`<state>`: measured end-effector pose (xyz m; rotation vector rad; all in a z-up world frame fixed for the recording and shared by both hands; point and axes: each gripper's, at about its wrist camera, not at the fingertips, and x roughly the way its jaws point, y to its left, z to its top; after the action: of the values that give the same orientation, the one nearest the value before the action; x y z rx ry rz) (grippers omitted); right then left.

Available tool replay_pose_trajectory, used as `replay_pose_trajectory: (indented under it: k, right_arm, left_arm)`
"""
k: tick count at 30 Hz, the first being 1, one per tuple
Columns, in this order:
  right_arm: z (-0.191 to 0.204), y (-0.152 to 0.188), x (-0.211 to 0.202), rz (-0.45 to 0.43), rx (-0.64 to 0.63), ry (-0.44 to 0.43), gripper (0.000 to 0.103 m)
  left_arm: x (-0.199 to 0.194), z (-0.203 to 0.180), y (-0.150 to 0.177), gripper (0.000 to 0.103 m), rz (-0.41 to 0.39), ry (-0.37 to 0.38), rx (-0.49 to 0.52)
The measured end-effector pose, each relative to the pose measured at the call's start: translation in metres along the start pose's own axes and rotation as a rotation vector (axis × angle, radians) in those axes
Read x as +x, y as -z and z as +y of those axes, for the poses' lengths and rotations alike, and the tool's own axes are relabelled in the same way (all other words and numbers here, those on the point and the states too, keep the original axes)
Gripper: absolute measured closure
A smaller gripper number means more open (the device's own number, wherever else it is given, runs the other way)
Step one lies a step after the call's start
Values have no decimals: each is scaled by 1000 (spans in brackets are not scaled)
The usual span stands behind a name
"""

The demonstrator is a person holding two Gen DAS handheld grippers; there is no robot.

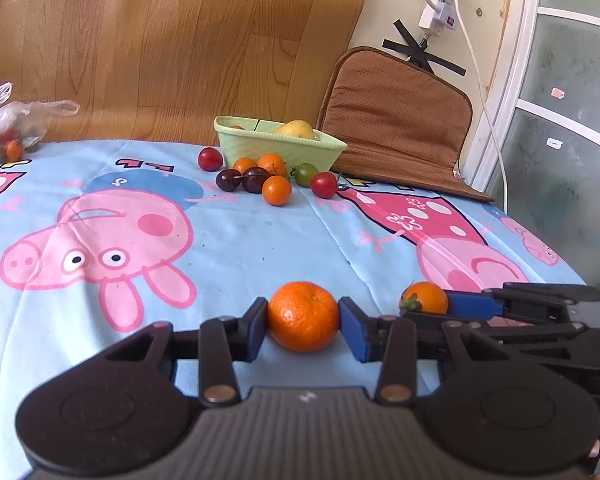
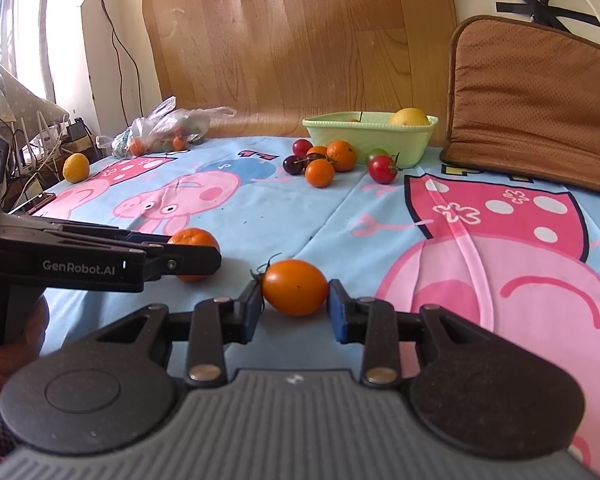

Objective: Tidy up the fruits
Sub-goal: 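Carry both fruits over the green bowl and open both tools to release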

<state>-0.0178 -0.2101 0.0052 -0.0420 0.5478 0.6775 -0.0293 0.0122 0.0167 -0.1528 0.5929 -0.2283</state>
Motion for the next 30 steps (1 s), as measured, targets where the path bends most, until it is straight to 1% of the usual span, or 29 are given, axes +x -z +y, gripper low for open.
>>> replay_pose_trajectory:
  k: [4, 7, 8, 10, 13, 16, 18, 20, 22, 26, 28, 29, 30]
  right_arm:
    - [-10, -1, -3, -19, 62, 19, 65]
    - [-19, -8, 2, 11, 106, -4, 65]
    - [-22, -13, 3, 10, 99, -8, 65]
    - [-28, -31, 5, -7, 71, -11, 65]
    - [-38, -68, 14, -59, 10, 1, 65]
    - [-57, -107, 39, -108, -11, 29, 65]
    - [-73, -128, 63, -103, 19, 12, 65]
    - [-86, -144, 93, -84, 38, 17, 65]
    - [-96, -151, 122, -64, 33, 37, 65]
    - [-110, -152, 167, 12, 51, 32, 65]
    - [-115, -150, 180, 41, 55, 37, 64]
    - [-117, -149, 183, 44, 59, 40, 64]
    - [-119, -149, 183, 43, 67, 34, 64]
  left_arm:
    - [-4, 1, 0, 65, -23, 4, -4]
    - [-2, 10, -7, 65, 3, 40, -47]
    - [-1, 13, -14, 65, 8, 54, -51]
    - [-1, 18, -37, 65, -17, 49, -29]
    - [6, 25, -87, 65, -61, 45, -7]
    - [37, 29, -136, 64, -74, 48, 27]
    - [71, 32, -161, 64, -44, 33, 38]
    - [106, 39, -178, 64, -8, 29, 17]
    - [138, 44, -188, 64, 19, 20, 3]
    - [185, 51, -193, 64, 81, -4, -7]
    - [201, 54, -191, 65, 111, -13, -16]
    - [206, 56, -190, 62, 120, -18, -18]
    - [205, 57, -190, 60, 110, -13, -13]
